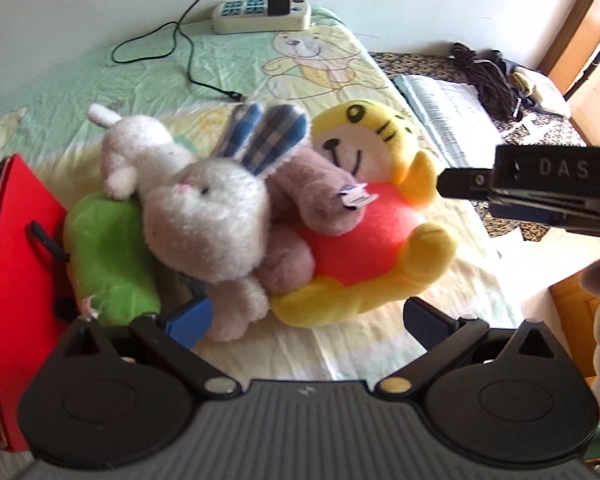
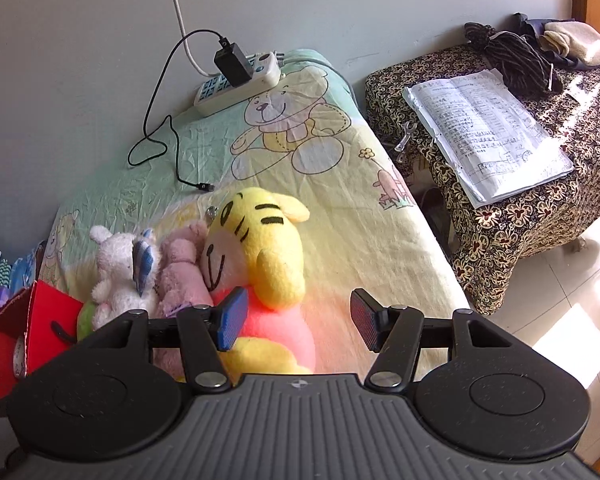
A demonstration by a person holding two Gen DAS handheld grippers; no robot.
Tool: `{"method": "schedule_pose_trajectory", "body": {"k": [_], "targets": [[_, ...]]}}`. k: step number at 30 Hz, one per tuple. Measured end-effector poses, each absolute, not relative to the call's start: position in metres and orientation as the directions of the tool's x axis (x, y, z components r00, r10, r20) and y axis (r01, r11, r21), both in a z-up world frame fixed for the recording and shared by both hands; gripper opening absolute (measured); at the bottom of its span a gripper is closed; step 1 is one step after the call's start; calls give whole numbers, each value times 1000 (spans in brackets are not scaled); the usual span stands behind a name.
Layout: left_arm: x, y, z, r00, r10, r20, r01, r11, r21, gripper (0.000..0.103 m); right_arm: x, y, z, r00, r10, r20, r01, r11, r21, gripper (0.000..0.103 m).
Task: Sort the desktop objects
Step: 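Move both grippers toward the yellow-and-red tiger plush on the pile, then grasp the tiger plush with the left gripper while the right gripper clamps its head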
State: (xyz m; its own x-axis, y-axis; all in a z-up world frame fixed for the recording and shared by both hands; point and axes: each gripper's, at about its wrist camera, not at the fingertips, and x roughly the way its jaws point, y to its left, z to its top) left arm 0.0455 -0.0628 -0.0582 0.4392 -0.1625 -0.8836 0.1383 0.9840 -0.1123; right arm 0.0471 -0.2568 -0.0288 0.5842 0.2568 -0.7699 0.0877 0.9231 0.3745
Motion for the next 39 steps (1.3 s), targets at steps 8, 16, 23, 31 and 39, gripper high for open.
{"method": "schedule_pose_trajectory", "body": {"k": [8, 16, 23, 31, 39], "targets": [[60, -88, -70, 383, -277, -881, 221, 954, -204, 103, 77, -270, -57, 513, 367, -776, 72, 882, 465, 68], [76, -96, -88, 332, -268, -905, 232, 953, -197, 102, 98, -258, -81, 432, 471, -769, 46, 840, 540, 68], [85, -92, -98, 313, -281, -907, 219, 951, -219, 102, 100, -266, -86, 402, 603, -689, 56, 735, 676, 37], [77, -102, -94, 318, -317, -893, 295, 929, -225, 93, 79, -276, -76, 415, 601, -684, 75, 726, 684, 31], [63, -110, -89, 285, -373, -883, 368, 893, -259, 86, 50, -293, -70, 440, 563, -700, 135, 729, 671, 30]]}}
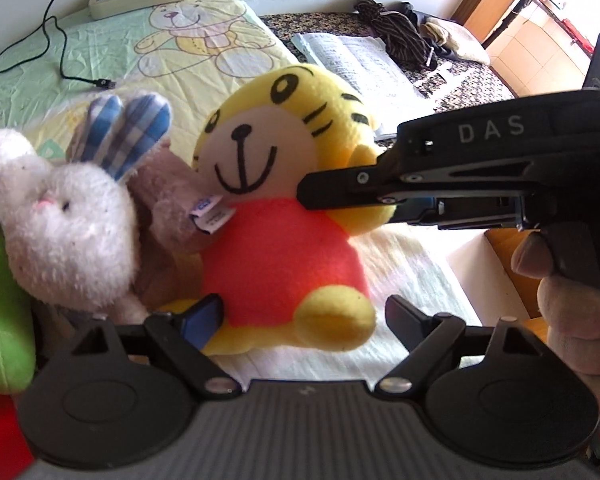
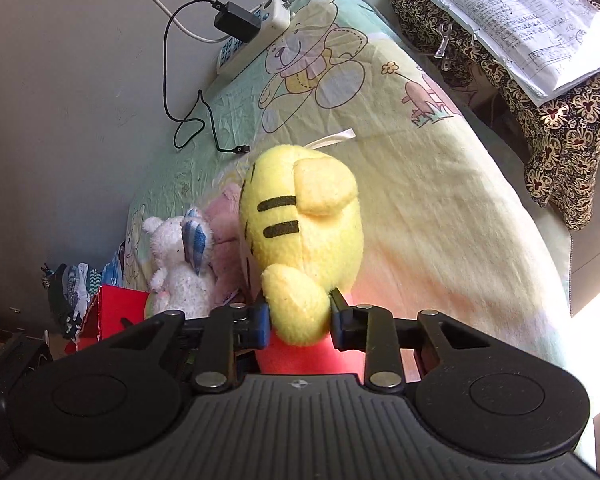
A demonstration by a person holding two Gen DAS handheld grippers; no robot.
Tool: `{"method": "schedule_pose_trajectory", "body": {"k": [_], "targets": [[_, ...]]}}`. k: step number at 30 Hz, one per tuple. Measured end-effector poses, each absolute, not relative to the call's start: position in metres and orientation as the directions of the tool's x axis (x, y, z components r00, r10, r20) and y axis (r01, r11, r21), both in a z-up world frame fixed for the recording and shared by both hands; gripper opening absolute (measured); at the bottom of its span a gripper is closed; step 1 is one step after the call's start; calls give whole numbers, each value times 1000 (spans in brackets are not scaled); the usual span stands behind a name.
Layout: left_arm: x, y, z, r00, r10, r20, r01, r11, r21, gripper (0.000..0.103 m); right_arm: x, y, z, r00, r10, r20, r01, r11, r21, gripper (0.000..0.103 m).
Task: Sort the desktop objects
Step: 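Grasp the tiger plush with the left gripper while the right gripper clamps its head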
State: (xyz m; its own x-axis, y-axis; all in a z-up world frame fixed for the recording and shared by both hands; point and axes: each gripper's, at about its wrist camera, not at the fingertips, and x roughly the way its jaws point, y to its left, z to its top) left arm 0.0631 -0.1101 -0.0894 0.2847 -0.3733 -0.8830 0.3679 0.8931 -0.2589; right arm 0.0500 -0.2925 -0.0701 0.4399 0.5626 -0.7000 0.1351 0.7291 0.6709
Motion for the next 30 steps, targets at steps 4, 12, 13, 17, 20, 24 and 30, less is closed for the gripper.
{"method": "schedule_pose_trajectory", "body": {"k": [4, 12, 13, 17, 20, 24, 30], "targets": [[50, -120, -86, 263, -392, -881, 431, 865, -257, 78, 32, -299, -67, 449, 544, -709, 162, 730, 664, 29], [21, -129, -85, 224, -414, -882, 526, 814, -248, 71, -6, -303, -57, 456, 514, -727, 196, 739, 645, 29], [16, -129, -84, 225, -421, -879, 539, 805, -247, 70, -10, -303, -55, 456, 513, -728, 197, 739, 644, 29], [-3, -124, -78, 234, -439, -868, 581, 778, -237, 69, -26, -299, -46, 453, 509, -732, 195, 745, 638, 29], [-17, -119, -72, 230, -457, -859, 604, 759, -242, 69, -36, -294, -38, 453, 510, -731, 176, 753, 634, 29], [-35, -109, -59, 254, -475, -843, 621, 748, -235, 69, -48, -286, -26, 458, 528, -715, 144, 750, 646, 29], [-54, -86, -41, 305, -486, -819, 601, 765, -231, 69, -51, -263, -7, 460, 571, -680, 52, 748, 662, 29]]}}
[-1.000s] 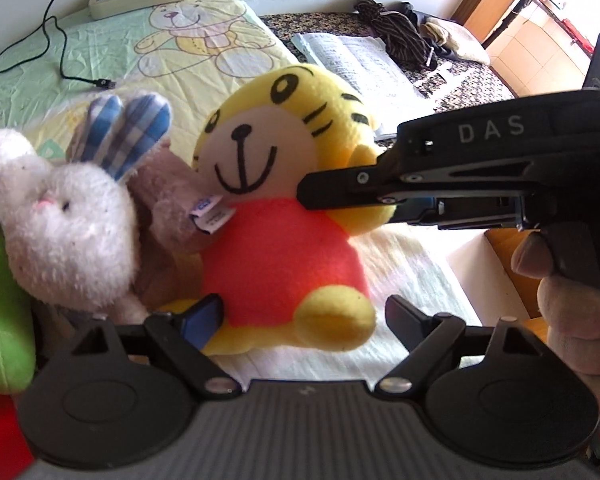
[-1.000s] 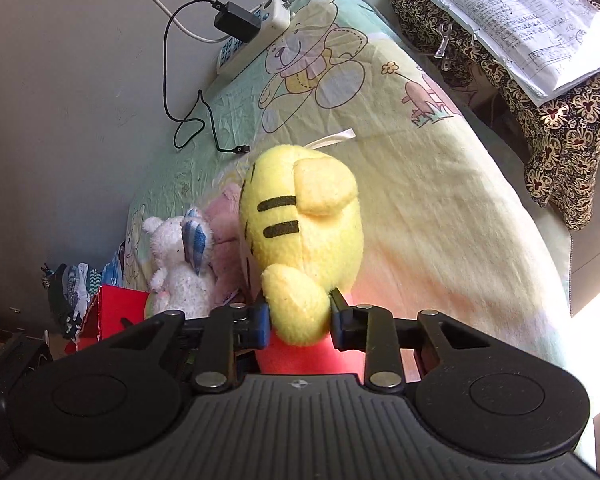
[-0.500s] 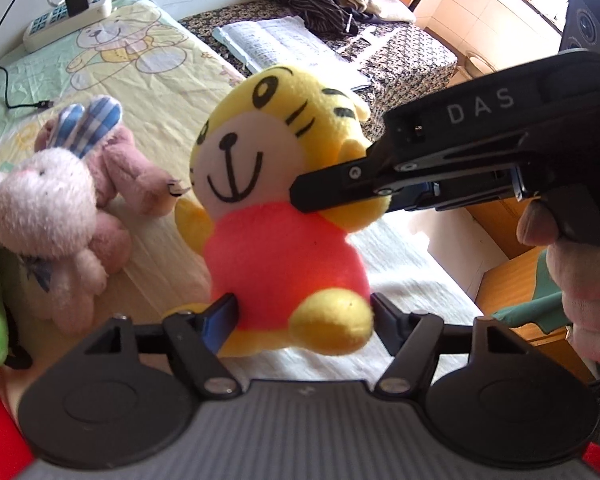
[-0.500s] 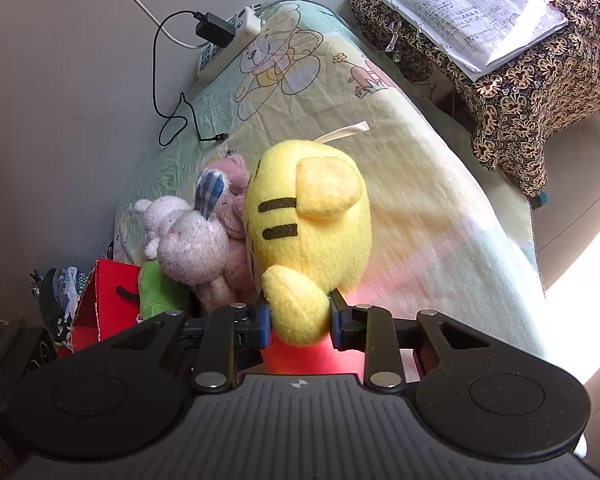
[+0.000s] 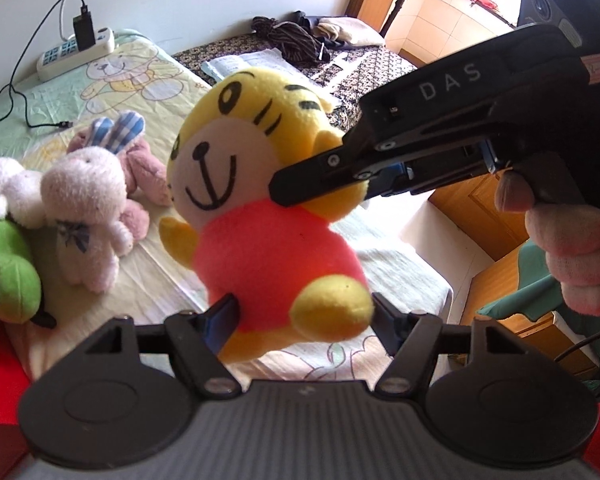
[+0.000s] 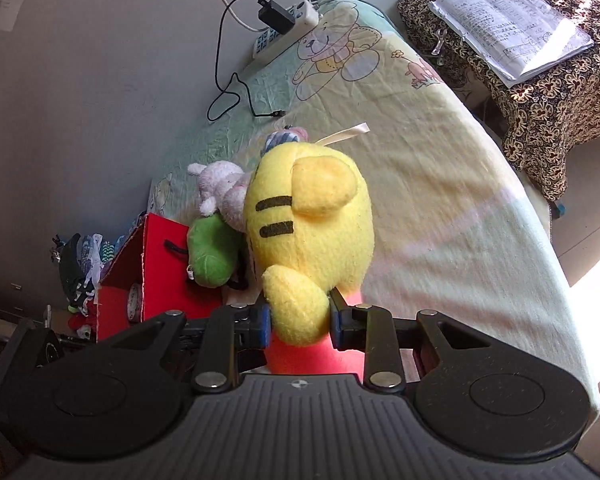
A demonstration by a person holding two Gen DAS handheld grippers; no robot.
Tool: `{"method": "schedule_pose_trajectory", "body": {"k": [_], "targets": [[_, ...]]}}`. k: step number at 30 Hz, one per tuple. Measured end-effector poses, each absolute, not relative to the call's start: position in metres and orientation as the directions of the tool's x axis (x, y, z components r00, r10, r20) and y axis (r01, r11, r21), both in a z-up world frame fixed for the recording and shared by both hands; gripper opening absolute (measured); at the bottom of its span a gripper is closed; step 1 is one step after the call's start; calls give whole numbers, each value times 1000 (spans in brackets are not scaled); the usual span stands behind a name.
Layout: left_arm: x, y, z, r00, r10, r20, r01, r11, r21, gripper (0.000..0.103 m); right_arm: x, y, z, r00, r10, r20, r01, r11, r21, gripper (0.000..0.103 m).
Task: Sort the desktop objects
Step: 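Grasp the tiger plush with the left gripper while the right gripper clamps its head, then carry the tiger plush with both grippers over the red box and lower it in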
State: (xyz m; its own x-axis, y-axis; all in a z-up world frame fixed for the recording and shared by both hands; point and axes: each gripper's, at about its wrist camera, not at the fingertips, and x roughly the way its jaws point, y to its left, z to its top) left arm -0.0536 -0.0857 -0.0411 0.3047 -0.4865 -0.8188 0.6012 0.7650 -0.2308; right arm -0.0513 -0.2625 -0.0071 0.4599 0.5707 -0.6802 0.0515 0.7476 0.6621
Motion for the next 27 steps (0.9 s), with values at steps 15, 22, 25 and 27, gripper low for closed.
{"method": "schedule_pose_trajectory", "body": {"k": [15, 22, 25, 27], "targets": [[-64, 45, 44, 545, -490, -681, 517, 835, -187, 68, -37, -144, 64, 531, 664, -526, -203, 702, 682, 28], [-62, 118, 53, 606, -440, -663, 453, 876, -167, 68, -14, -75, 69, 506, 696, -509, -258, 686, 681, 28], [-56, 144, 45, 604, -430, -671, 429, 885, -181, 69, -7, -46, 64, 496, 688, -529, -262, 700, 665, 28], [-52, 157, 37, 594, -431, -679, 421, 886, -194, 69, -4, -31, 59, 492, 675, -550, -257, 716, 649, 28]]}}
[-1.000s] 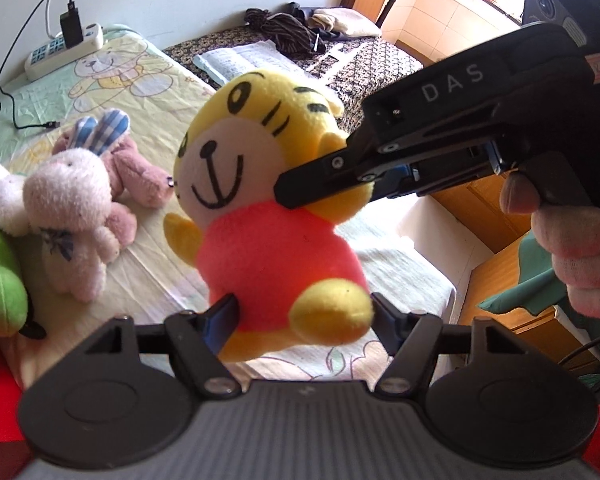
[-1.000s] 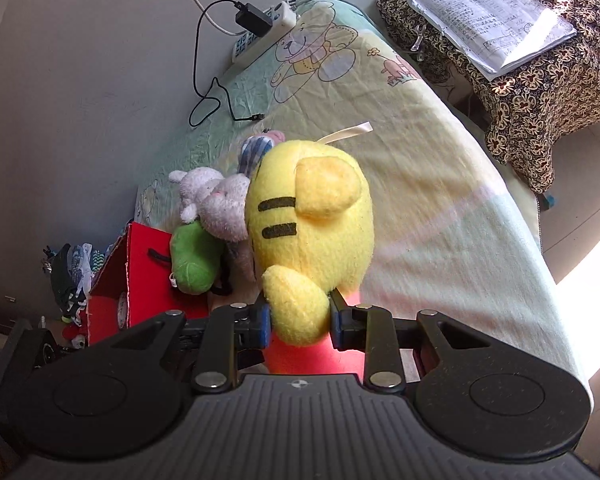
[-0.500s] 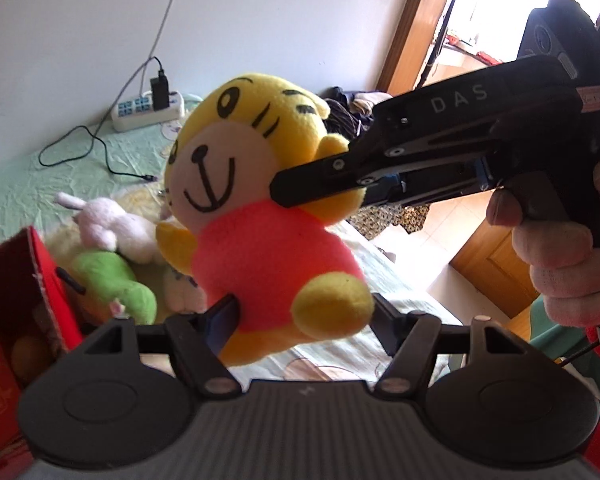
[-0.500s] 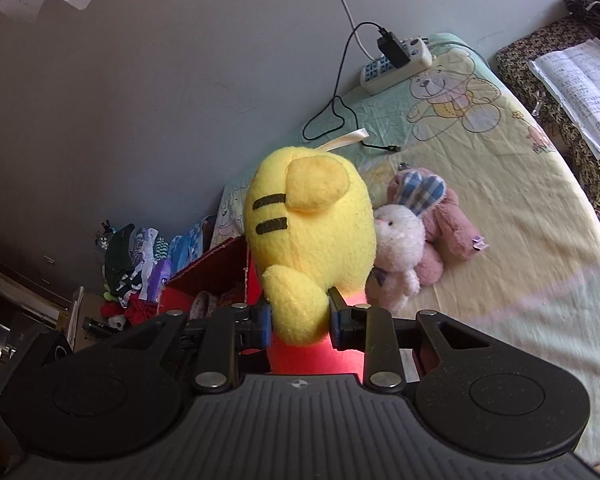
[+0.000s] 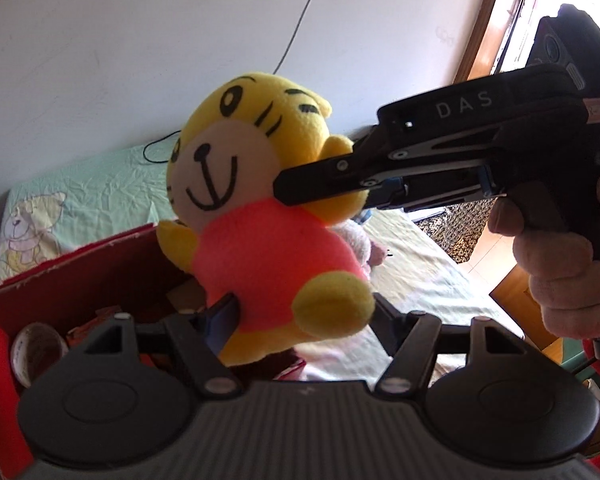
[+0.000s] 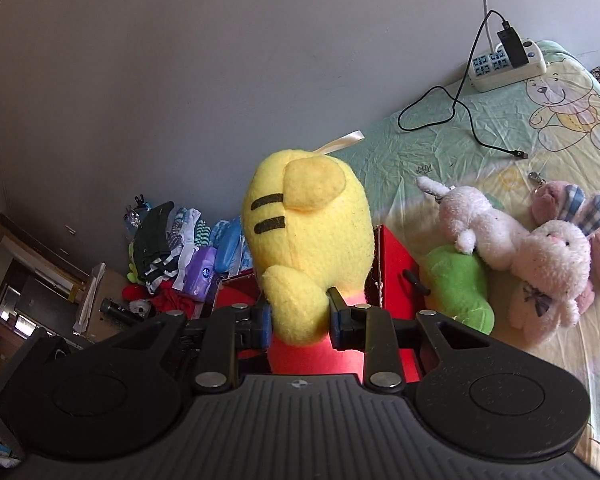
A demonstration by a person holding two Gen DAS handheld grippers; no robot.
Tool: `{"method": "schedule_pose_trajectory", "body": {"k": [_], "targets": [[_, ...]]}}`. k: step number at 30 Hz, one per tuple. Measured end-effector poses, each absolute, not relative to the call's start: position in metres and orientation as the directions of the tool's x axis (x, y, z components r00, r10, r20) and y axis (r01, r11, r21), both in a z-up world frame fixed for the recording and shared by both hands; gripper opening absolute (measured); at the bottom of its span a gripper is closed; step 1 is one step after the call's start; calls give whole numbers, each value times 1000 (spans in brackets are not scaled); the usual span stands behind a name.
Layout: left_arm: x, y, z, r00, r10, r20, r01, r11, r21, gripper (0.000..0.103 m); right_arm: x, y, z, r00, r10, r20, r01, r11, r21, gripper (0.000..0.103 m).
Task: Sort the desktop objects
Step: 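Carry the tiger plush with both grippers over the red box and lower it in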
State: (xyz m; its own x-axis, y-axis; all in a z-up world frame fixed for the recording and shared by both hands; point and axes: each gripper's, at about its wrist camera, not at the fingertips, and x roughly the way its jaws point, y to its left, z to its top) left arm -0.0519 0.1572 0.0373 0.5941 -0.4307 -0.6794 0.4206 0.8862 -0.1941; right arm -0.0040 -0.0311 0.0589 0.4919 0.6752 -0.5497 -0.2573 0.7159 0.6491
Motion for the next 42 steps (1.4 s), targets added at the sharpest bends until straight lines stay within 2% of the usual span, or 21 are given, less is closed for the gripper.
{"method": "schedule_pose_trajectory", "body": {"k": [7, 12, 18, 21, 28, 35, 42], "targets": [[-31, 190, 2, 516, -464, -720, 398, 874, -278, 69, 7, 10, 41, 458, 598, -658, -214, 792, 571, 28], [-21, 201, -16, 456, -506, -732, 405, 850, -336, 68, 15, 36, 38, 413, 512, -753, -215, 859, 466, 28], [-16, 208, -33, 410, -531, -742, 404, 835, -374, 68, 24, 55, 26, 381, 420, -824, -209, 907, 365, 28], [-16, 208, -37, 395, -537, -746, 400, 831, -387, 69, 28, 61, 19, 372, 393, -841, -203, 918, 340, 28], [-11, 215, -42, 381, -555, -739, 385, 822, -419, 81, 35, 59, 1, 358, 365, -859, -165, 931, 326, 28], [-8, 218, -47, 359, -583, -729, 375, 805, -459, 82, 33, 61, -3, 370, 342, -864, -165, 939, 301, 28], [-11, 215, -48, 361, -572, -736, 379, 812, -445, 82, 32, 54, 0, 372, 368, -852, -142, 930, 340, 33]]}}
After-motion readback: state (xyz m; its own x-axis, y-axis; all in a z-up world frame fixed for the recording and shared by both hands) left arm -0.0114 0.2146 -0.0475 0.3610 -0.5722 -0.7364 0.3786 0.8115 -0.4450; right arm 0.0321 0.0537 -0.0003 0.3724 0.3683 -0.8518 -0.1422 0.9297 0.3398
